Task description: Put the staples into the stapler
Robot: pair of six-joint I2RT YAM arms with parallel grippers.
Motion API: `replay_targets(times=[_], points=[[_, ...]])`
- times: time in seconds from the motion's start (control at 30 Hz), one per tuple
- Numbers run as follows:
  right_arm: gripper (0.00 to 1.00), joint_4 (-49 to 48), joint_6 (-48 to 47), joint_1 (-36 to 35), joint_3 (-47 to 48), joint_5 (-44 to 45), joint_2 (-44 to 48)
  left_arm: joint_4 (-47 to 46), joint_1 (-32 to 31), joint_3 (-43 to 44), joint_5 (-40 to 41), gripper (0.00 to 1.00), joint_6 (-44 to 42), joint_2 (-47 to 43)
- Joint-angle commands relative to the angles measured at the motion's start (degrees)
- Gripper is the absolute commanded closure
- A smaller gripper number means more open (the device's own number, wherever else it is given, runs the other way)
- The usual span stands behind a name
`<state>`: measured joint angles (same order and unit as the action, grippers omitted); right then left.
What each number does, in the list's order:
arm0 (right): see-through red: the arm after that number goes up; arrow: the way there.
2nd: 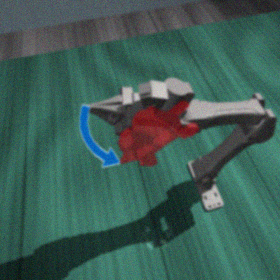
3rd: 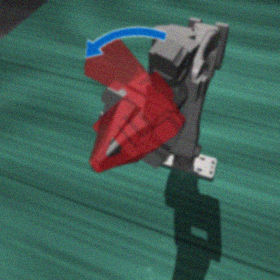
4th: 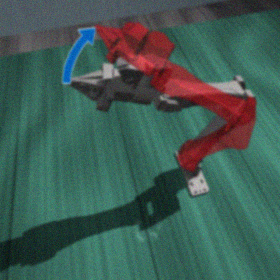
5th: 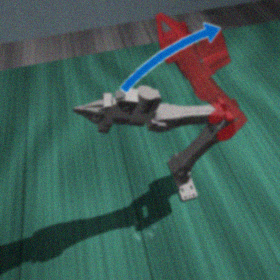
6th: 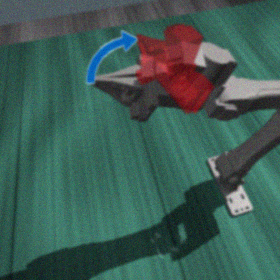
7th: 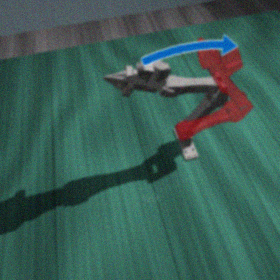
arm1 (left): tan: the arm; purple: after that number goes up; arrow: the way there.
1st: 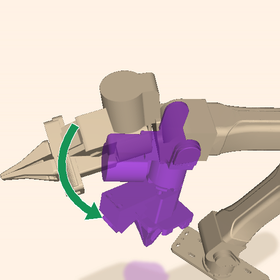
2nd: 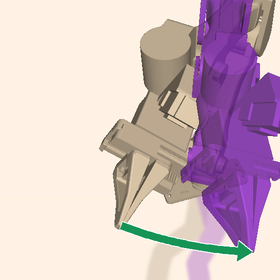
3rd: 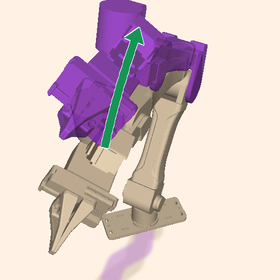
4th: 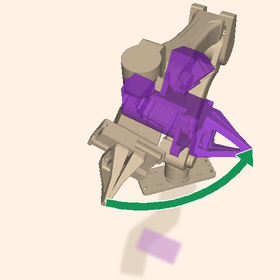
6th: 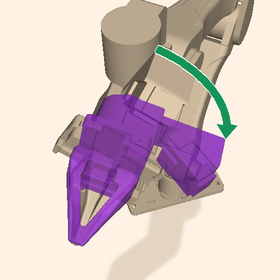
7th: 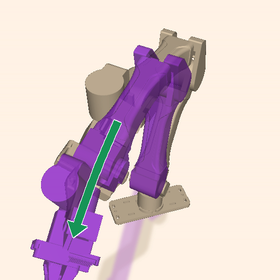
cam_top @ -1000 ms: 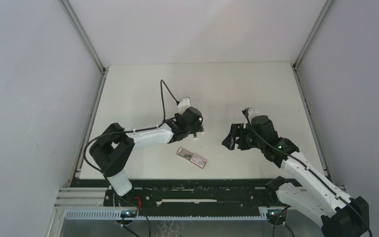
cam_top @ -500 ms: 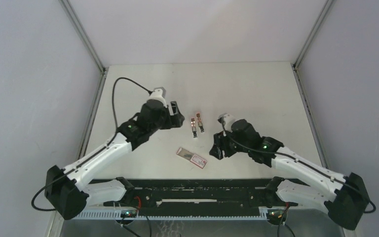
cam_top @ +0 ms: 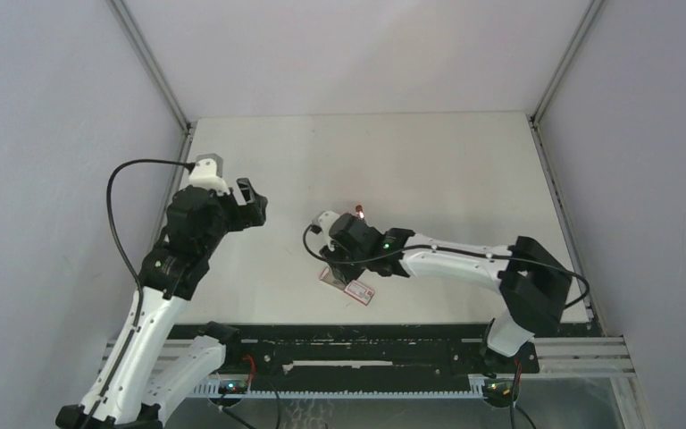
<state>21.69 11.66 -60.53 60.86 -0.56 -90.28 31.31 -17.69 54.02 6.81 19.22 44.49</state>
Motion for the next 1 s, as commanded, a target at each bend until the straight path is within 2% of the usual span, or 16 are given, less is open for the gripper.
replay_targets(times=[0.0,0.1,0.2,0.7,0.97], points=[[0.71,1.9,-7.3,-0.5,6.8,2.4,-6.1,0.0,0.9,-0.3,7.9,0.12,-6.4,-2.8],[0.75,2.9,-10.1,-0.8,8.8,2.2,-9.6,0.9,1.2,-1.0,11.9,0.11,-6.7,-3.3],[0.76,3.7,-12.2,-1.1,9.2,2.0,-11.5,1.3,1.2,-0.8,11.0,0.12,-6.6,-3.3],[0.69,4.4,-18.1,-2.5,9.2,2.2,-13.6,1.3,1.7,-0.8,12.2,0.11,-6.3,-3.0],[0.7,3.4,-19.5,-2.5,9.2,0.6,-14.2,1.4,1.9,-0.8,11.8,0.11,-6.5,-2.3]])
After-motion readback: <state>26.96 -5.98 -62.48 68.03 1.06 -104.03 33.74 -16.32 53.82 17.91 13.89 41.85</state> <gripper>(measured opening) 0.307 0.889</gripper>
